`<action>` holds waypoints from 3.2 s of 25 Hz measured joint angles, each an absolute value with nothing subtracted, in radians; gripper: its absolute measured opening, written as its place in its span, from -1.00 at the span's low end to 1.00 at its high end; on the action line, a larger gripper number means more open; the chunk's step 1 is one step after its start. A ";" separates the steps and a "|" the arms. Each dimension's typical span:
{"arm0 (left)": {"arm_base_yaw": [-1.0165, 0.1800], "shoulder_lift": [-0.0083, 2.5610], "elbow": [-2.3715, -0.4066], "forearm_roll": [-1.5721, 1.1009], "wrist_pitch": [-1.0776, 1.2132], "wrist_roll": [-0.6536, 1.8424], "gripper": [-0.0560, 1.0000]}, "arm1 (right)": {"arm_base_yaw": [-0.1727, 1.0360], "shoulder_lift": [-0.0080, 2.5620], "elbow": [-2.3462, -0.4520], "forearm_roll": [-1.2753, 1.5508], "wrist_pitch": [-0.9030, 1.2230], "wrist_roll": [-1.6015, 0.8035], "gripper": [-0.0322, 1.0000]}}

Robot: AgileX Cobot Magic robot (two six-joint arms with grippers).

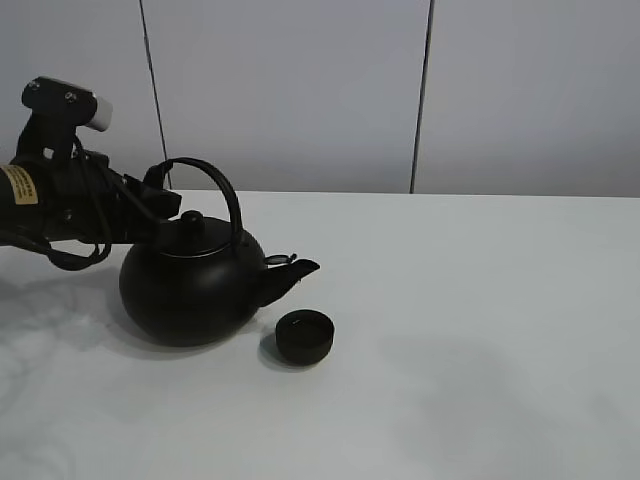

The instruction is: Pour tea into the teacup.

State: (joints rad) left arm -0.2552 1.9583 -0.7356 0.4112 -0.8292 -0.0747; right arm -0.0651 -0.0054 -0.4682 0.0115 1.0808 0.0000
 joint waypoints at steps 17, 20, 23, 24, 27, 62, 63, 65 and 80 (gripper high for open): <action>-0.254 1.955 -0.742 0.398 -0.927 -0.069 -0.20 | -0.065 -0.005 -0.468 0.012 1.081 0.000 0.14; -0.254 1.954 -0.742 0.422 -0.936 -0.076 -0.16 | -0.065 -0.005 -0.468 0.012 1.081 0.000 0.14; -0.254 1.952 -0.723 0.436 -0.953 -0.082 -0.15 | -0.065 -0.005 -0.468 0.012 1.081 0.000 0.14; -0.254 1.951 -0.712 0.438 -0.959 -0.083 -0.15 | -0.065 -0.005 -0.468 0.012 1.081 0.000 0.14; -0.254 1.949 -0.689 0.433 -0.986 -0.084 -0.15 | -0.065 -0.005 -0.468 0.012 1.081 0.000 0.14; -0.254 1.940 -0.548 0.417 -1.109 -0.065 0.27 | -0.065 -0.005 -0.468 0.012 1.082 0.000 0.14; -0.254 1.935 -0.543 0.407 -1.116 -0.060 0.27 | -0.065 -0.005 -0.468 0.012 1.082 0.000 0.14; -0.254 1.918 -0.531 0.390 -1.122 -0.044 0.27 | -0.065 -0.005 -0.468 0.012 1.082 0.000 0.14; -0.252 1.491 -0.701 0.408 -0.313 -0.267 0.27 | -0.065 -0.005 -0.468 0.012 1.081 0.000 0.14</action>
State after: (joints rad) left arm -0.2516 1.4907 -0.7013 0.4081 -0.3128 -0.2666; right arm -0.0651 -0.0054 -0.4682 0.0115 1.0809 0.0000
